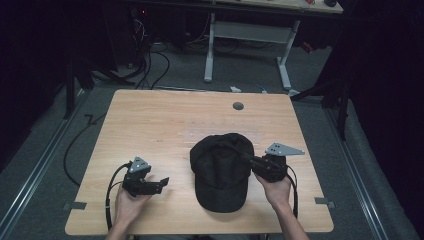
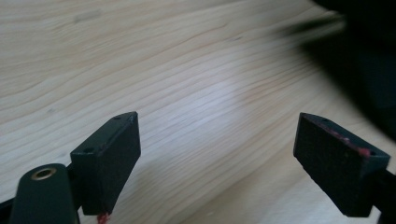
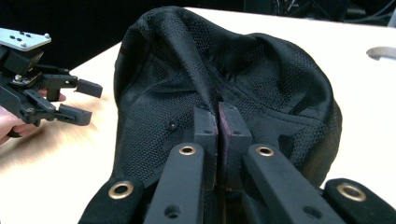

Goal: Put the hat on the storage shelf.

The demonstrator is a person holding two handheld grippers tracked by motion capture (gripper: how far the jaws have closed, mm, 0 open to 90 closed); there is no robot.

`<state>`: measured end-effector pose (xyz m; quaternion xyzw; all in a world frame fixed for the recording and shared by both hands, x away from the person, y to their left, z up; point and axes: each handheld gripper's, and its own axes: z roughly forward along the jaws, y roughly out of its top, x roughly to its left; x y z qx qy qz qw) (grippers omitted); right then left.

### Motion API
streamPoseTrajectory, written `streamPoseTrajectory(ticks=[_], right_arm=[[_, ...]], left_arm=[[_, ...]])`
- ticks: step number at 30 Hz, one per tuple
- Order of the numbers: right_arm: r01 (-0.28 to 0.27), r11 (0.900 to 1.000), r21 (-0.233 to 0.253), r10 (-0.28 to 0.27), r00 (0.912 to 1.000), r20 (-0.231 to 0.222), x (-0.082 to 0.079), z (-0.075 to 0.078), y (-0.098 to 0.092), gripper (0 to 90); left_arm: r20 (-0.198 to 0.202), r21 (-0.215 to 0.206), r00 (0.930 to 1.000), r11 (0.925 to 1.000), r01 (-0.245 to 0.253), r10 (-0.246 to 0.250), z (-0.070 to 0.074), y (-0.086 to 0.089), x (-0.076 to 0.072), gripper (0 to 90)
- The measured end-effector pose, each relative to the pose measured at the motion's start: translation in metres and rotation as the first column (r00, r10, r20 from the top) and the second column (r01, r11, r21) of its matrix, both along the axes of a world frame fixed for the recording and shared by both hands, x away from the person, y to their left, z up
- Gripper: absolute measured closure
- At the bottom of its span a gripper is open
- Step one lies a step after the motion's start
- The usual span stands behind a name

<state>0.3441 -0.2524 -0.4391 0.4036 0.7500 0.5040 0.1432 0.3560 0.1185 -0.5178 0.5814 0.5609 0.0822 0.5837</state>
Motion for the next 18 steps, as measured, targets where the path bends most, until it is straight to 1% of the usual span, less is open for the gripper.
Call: streamPoseTrajectory(ticks=[2,4,5,6,8,11,13,16,18], right_arm=[[-0.009,1.000,-0.002,0.009,0.9998,0.017,-0.001,0.004,0.000,87.6],[-0.022,1.000,0.005,0.021,0.9993,0.032,-0.001,0.009,0.001,87.6],[-0.022,1.000,0.005,0.021,0.9993,0.032,-0.001,0.009,0.001,87.6],[-0.032,0.999,0.006,0.032,0.9986,0.043,-0.001,0.012,0.001,87.6],[-0.035,0.999,0.011,0.035,0.9983,0.046,-0.001,0.013,0.002,87.6],[-0.058,0.998,0.010,0.058,0.9959,0.069,0.000,0.021,0.006,87.7],[-0.063,0.998,0.009,0.062,0.9953,0.074,0.000,0.023,0.008,87.7],[-0.083,0.996,0.013,0.082,0.9921,0.095,0.000,0.028,0.011,87.7],[-0.101,0.995,0.021,0.098,0.9893,0.108,0.000,0.032,0.013,87.6]], left_arm=[[0.002,-0.026,0.9994,0.9991,0.035,-0.035,0.007,-0.003,-0.003,15.2],[0.005,-0.054,0.9975,0.9960,0.071,-0.071,0.013,-0.006,-0.005,15.2],[0.005,-0.068,0.9963,0.9940,0.086,-0.085,0.017,-0.008,-0.006,15.2],[0.010,-0.072,0.9949,0.9923,0.101,-0.100,0.020,-0.010,-0.007,15.1],[0.014,-0.087,0.9921,0.9883,0.125,-0.125,0.026,-0.016,-0.008,15.0],[0.015,-0.101,0.9856,0.9804,0.169,-0.169,0.035,-0.024,-0.009,14.7],[0.012,-0.113,0.9811,0.9747,0.193,-0.193,0.040,-0.030,-0.009,14.5],[0.006,-0.138,0.9757,0.9661,0.218,-0.219,0.045,-0.036,-0.007,14.2],[0.000,-0.150,0.9705,0.9595,0.238,-0.241,0.047,-0.038,-0.005,12.1]])
